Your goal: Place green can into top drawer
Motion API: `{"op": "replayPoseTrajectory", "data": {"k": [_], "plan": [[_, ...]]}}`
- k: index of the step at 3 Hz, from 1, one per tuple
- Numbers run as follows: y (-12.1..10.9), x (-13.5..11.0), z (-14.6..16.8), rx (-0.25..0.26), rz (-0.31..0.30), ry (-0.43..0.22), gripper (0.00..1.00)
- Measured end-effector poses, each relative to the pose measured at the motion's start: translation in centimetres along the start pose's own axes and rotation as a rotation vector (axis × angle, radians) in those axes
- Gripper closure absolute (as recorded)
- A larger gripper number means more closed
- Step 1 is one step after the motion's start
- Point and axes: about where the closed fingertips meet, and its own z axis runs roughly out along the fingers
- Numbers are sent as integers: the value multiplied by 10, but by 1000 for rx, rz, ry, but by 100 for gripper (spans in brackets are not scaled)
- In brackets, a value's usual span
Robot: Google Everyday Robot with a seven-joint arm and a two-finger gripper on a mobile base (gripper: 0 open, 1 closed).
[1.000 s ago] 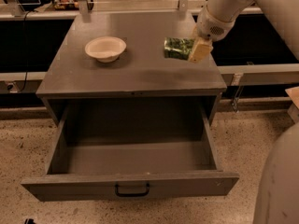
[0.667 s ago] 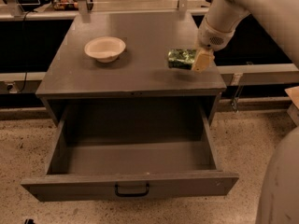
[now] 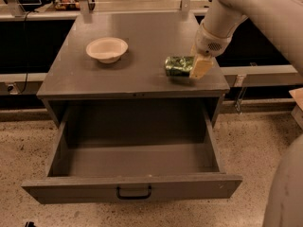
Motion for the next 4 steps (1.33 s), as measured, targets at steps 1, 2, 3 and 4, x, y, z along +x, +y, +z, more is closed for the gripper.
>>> {"op": "replayPoseTrajectory", "data": {"k": [1, 2, 3, 4], "plan": [[54, -10, 0, -70, -21, 7, 100], [113, -9, -5, -111, -8, 10, 100], [162, -9, 1, -167, -31, -45, 100], [171, -7, 4, -182, -39, -54, 100]]}}
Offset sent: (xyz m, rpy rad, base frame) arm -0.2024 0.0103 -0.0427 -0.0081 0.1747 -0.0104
